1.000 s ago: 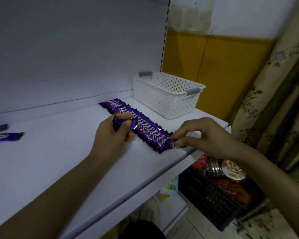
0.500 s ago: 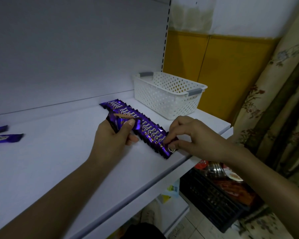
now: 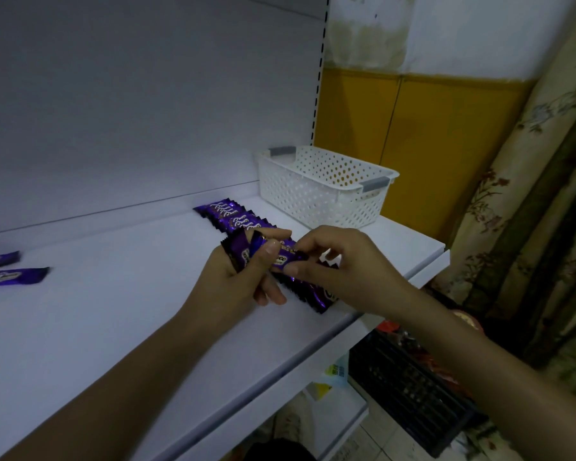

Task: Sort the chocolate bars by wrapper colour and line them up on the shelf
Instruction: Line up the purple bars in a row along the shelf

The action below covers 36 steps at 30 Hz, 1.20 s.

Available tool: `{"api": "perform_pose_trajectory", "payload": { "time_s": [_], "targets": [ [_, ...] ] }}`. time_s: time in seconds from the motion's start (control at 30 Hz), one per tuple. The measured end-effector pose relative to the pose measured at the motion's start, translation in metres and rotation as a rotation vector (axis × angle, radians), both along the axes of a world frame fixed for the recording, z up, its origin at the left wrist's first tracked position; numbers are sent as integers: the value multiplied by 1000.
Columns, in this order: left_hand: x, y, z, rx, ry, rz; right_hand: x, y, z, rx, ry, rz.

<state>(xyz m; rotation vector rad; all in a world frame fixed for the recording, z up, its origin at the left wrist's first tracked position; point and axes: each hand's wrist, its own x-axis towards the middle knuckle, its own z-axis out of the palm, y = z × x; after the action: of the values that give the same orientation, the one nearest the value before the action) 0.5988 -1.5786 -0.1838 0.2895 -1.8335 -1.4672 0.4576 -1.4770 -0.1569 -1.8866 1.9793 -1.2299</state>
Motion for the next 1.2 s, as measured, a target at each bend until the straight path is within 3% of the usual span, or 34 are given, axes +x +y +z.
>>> {"api": "perform_pose_trajectory", "payload": {
  "time_s": [0.27, 0.47, 0.67, 0.83, 1.0, 1.2],
  "targets": [
    [0, 2, 4, 26, -13, 0, 9, -6, 2, -101, -393, 26],
    [1, 4, 6, -44, -49, 59, 13, -3, 3, 26, -565, -1],
    [1, -1, 4, 21, -123, 97, 7, 8, 5, -10, -807, 59],
    [0, -1, 4, 36, -76, 78, -3, 17, -3, -47, -708, -9],
    [0, -2, 2, 50, -61, 90, -16, 34, -9, 33, -624, 81],
    [-4, -2, 8, 51, -61, 118, -39, 49, 0, 162, -427, 35]
  ]
}}
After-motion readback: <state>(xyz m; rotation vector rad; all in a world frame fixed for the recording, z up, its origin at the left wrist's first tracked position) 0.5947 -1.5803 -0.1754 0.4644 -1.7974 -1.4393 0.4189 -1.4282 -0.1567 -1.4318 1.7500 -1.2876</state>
